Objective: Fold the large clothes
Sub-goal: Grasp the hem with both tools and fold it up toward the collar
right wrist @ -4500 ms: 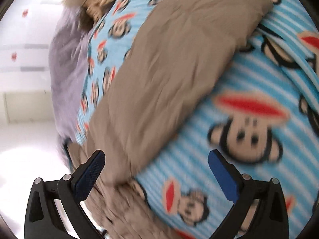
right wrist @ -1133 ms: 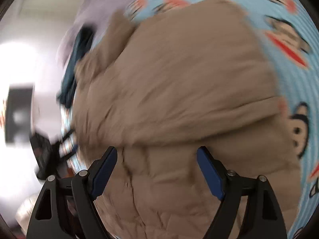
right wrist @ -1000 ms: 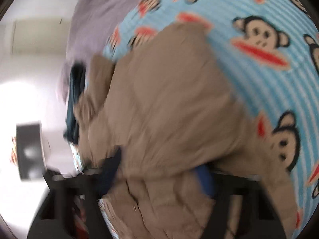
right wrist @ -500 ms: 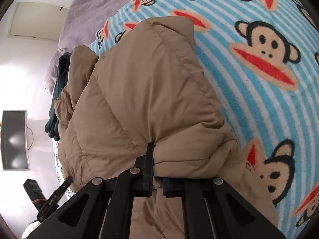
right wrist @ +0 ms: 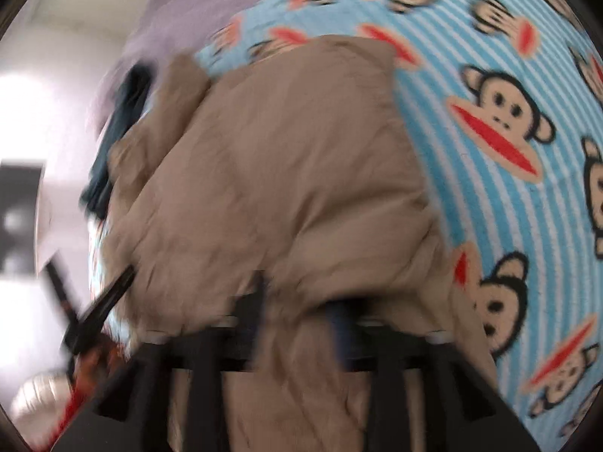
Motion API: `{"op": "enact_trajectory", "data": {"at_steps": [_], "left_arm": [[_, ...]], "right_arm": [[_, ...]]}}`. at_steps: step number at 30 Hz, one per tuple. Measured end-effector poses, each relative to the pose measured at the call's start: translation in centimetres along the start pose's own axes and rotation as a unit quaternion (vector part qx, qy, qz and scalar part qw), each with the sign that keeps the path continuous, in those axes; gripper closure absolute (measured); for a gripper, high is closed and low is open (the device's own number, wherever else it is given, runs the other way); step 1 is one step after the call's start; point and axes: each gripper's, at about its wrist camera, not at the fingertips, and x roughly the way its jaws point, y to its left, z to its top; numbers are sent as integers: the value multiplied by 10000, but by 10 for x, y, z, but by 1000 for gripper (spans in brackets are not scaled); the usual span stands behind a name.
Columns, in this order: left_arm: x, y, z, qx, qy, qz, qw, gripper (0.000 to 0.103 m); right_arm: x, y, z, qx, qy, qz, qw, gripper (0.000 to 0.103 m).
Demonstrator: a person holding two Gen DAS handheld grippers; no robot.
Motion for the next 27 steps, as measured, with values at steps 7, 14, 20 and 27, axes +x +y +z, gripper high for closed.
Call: {"op": "enact_trajectory", "data": {"at_steps": [7,14,20,27], "left_arm": [[0,3,1,115,71,0,9999,87],[7,3,1,-3,19,-96,10000,87],[10,4,1,2,14,-179,9998,87],[-6,4,4,-12,23,-74,10000,87]], "right_arm": [[-47,-32,44,463,-935,599,9927,42],[31,-62,79,82,-187,-581,9981,103],[39,-74,71,109,-431,-614,9971,103],[5,-53,43,-212,-733,-1599,9842,103]]}}
